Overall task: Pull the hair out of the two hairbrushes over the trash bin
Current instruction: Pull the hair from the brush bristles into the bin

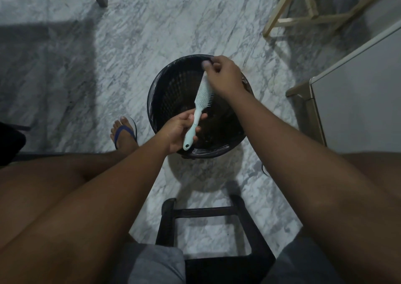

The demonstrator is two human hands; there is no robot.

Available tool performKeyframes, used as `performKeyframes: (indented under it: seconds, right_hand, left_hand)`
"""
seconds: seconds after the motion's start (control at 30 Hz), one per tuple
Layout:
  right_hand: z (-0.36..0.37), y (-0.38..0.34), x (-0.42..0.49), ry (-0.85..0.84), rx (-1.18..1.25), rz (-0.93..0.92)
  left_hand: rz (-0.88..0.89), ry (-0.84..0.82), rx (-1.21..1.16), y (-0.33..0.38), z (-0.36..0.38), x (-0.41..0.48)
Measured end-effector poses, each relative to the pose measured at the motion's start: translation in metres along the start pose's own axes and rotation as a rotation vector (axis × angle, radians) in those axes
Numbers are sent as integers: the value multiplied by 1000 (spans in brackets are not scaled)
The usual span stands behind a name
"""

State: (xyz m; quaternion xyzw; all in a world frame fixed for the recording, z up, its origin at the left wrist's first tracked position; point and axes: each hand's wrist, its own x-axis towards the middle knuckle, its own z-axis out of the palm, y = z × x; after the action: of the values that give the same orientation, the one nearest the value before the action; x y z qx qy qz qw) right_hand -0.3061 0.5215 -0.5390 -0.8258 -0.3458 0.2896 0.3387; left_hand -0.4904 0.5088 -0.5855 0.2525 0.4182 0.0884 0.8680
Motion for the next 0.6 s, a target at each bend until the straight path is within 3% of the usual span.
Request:
performKeyframes:
  seconds: [0.1,0.27,0.33,0.47,0.6]
  right_hand:
    - [1,-7,2,-41,-182,-76]
    - [-6,-10,8,-42,-96,-90]
    - [-5,-6,10,-21,31,-45]
    - [-7,3,11,59,579,205]
    - [-11,18,4,161,627,277]
  left_hand:
    - [14,27,84,-1,2,0]
    - [-14,-12,2,1,-5,-2]
    - [-30,-49,-76,2,-8,-3]
    - [-31,-110,-210,3,-10,-4]
    - [7,-140,-289,4,-7,-2]
